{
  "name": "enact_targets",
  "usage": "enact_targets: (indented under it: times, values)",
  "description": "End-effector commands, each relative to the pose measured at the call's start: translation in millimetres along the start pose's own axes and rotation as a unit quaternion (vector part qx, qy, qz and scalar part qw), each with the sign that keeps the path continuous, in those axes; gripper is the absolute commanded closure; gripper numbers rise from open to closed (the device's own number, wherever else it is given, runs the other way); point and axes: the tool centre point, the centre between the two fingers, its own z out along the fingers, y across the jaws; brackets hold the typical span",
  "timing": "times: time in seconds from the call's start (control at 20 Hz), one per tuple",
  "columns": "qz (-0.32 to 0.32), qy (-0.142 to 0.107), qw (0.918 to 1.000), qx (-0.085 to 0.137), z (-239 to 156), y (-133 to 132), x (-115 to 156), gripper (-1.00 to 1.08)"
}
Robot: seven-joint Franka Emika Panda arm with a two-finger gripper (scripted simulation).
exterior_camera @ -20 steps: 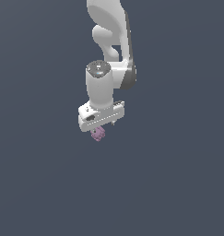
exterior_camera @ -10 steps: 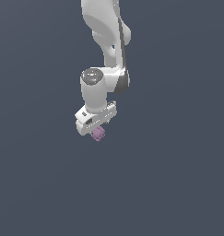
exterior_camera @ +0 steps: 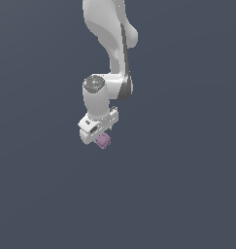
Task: Pick up the object and move it to a goal position.
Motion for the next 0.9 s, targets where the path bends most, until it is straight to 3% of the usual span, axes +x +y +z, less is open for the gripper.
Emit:
enact_targets:
  times: [0.0, 0.4, 0.85]
  values:
    - [-0.008, 0.0, 1.0, 0.001, 1.9, -0.2, -1.8, -0.92]
    - [-0.009, 0.0, 1.0, 0.001, 7.6, -0.3, -2.3, -0.92]
    - [-0.01, 0.0, 0.9999, 0.001, 46.0, -1.4, -3.0, -0.92]
